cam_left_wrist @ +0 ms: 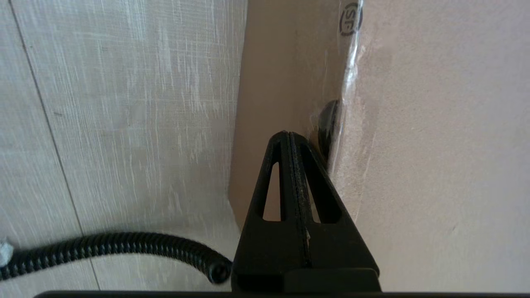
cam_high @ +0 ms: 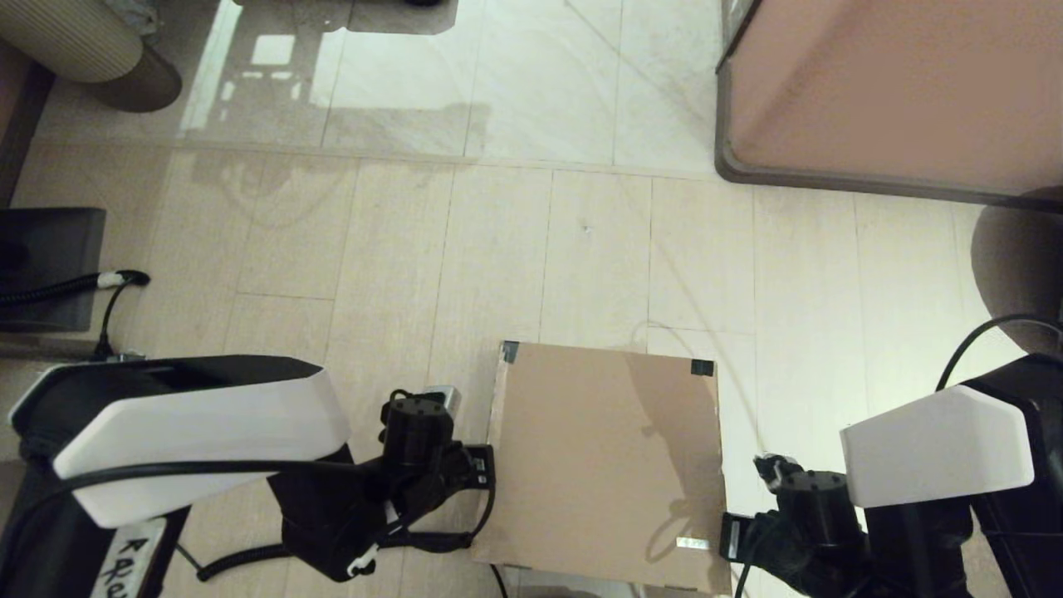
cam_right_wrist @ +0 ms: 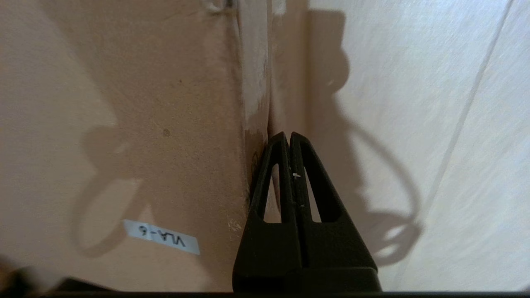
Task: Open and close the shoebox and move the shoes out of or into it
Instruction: Open the shoe box
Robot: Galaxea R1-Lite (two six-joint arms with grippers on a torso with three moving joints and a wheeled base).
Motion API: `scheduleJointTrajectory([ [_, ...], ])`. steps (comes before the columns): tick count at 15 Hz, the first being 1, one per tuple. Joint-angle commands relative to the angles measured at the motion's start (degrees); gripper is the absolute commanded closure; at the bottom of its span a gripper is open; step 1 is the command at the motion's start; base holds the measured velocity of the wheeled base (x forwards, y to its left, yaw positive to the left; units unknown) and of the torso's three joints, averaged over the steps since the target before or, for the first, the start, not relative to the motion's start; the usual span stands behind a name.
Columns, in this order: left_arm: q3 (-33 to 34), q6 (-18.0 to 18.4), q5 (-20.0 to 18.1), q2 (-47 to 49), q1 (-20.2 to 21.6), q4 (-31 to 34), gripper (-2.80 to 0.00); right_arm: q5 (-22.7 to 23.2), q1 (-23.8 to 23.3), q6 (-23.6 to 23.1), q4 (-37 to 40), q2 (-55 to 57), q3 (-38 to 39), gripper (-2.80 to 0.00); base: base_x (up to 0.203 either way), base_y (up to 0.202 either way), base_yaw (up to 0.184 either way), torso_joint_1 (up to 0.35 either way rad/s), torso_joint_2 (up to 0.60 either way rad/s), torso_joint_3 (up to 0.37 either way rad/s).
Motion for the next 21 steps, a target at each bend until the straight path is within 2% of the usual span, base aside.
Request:
scheduleJointTrajectory([
  [1, 1.2, -0.5, -0.1, -2.3, -0.1, -0.2, 0.00, 1.3, 0.0, 5.2, -0.6, -2.8, 3.2, 0.00, 0.000, 0.000, 0.000, 0.000, 0.00, 0.000],
  [4, 2.8, -0.7, -0.1, -5.0, -0.1, -0.2, 0.00, 5.0, -0.1, 9.0, -0.6, -5.7, 6.1, 0.00, 0.000, 0.000, 0.000, 0.000, 0.00, 0.000],
  [7, 3.3, -0.7, 0.0, -7.7, -0.1, 0.0, 0.00, 5.7, -0.1, 12.9, -0.6, -7.7, 8.8, 0.00, 0.000, 0.000, 0.000, 0.000, 0.00, 0.000],
  [11, 4.1, -0.7, 0.1, -11.0, 0.0, 1.1, 0.00, 12.2, -0.1, 18.8, -0.6, -10.8, 15.0, 0.00, 0.000, 0.000, 0.000, 0.000, 0.00, 0.000],
  [13, 4.0, -0.8, 0.1, -11.4, 0.0, 1.6, 0.00, 12.5, -0.1, 22.4, -0.6, -11.7, 15.0, 0.00, 0.000, 0.000, 0.000, 0.000, 0.00, 0.000],
  [18, 1.3, -1.2, 0.3, -11.4, 0.3, 1.7, 0.00, 15.5, 0.0, 23.9, -0.6, -12.9, 15.0, 0.00, 0.000, 0.000, 0.000, 0.000, 0.00, 0.000],
  [21, -1.9, -3.8, 0.3, -12.0, 0.4, 1.7, 0.00, 18.2, 0.0, 25.6, -0.6, -13.0, 15.0, 0.00, 0.000, 0.000, 0.000, 0.000, 0.00, 0.000],
])
